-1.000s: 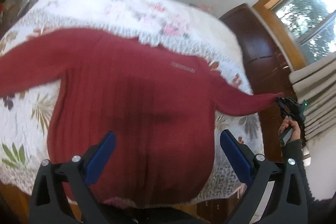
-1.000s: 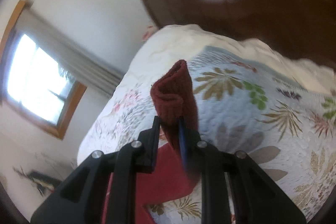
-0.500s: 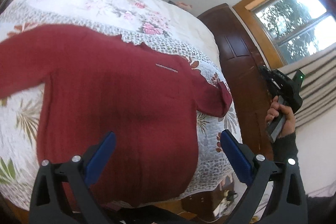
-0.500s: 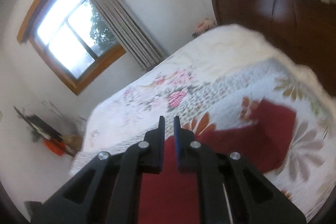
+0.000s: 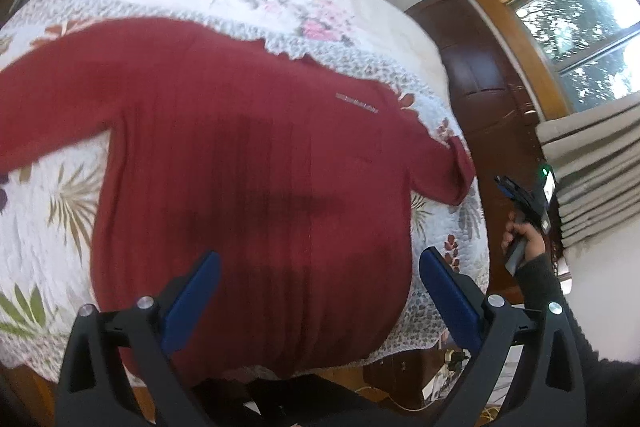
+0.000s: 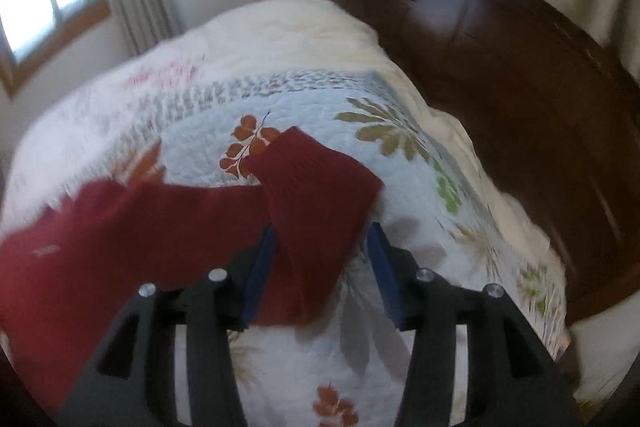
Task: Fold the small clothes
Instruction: 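Carry the held sleeve across the sweater body and open the right tool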
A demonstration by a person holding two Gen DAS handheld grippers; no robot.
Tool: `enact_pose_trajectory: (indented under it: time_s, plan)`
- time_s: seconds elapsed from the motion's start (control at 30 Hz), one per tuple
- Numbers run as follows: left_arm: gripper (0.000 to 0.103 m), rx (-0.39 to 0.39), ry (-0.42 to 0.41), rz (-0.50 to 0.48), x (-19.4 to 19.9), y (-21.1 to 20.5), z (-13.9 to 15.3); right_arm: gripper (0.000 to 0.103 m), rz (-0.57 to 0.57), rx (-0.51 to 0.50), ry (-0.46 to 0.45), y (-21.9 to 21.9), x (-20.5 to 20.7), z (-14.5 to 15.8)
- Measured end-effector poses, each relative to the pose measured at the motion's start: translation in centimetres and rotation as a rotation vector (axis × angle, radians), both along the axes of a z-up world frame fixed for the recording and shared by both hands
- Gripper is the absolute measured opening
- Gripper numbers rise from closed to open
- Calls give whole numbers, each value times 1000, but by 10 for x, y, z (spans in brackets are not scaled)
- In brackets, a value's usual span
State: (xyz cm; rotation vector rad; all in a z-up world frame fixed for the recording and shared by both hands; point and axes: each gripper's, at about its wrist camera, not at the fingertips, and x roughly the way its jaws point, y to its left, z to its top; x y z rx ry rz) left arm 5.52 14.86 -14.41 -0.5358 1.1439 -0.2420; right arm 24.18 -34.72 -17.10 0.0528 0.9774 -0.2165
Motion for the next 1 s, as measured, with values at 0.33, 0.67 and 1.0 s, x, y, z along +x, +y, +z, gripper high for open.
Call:
enact_pose_trajectory:
  time_s: [0.33,0.67,1.0]
  plan:
    - [100,18,1,57,-7,-23,3,56,105,-165,181,27,118,-67]
    - [100,8,49,121,-11,-9,-13,26,12,-93,244,-7,126,-94]
    - [100,-10,23,81,-3,3,-13,7,-92,316,13,-57,81,-28]
